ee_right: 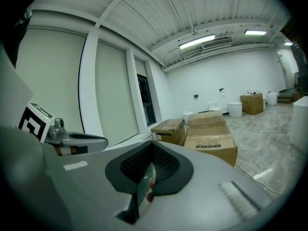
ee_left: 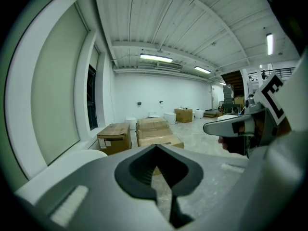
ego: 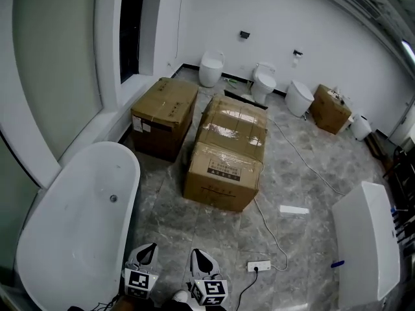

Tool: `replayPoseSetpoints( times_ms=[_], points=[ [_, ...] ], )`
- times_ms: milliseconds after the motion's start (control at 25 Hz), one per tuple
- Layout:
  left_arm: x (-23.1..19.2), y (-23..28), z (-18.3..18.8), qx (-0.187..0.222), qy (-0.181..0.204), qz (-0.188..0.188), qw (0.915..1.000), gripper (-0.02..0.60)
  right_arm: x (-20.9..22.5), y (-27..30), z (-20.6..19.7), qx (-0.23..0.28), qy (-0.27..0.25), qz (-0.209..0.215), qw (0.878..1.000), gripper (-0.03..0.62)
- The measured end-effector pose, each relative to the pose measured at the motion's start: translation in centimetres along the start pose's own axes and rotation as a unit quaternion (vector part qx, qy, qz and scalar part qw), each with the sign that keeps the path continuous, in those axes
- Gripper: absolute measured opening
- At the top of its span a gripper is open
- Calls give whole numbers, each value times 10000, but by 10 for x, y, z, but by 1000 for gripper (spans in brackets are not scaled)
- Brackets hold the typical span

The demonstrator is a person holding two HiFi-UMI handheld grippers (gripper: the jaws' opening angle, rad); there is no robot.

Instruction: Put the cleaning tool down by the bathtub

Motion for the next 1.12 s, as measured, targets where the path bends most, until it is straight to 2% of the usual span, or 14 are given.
replayPoseSetpoints(
  times_ms=[280,480,680,920,1120],
  points=[
    [2,-8,21,228,114,-104,9996,0,-3,-2,16,-52,-139,218,9997,20],
    [5,-7,36,356,265,-221,9988,0,0,-10,21,-20,-121,246,9996,20],
    [6,-1,42,560,295,-173,9978,0,13,-17,40,162,-258,186,9994,20],
    [10,4,56,640,423,-186,9969,0,24,-22,51,354,-321,95,9988,20],
    [18,5,60,593,495,-228,9968,0,23,-26,54,413,-322,187,9985,20]
  ],
)
Point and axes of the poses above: the fingertips, and each gripper's own axes: y forward along the fingers, x to its right, z out of its top, the point moved 8 cm from there along -y, backward along the fingers, and after that the axes turned 7 degrees about x, right-handed, at the moved point
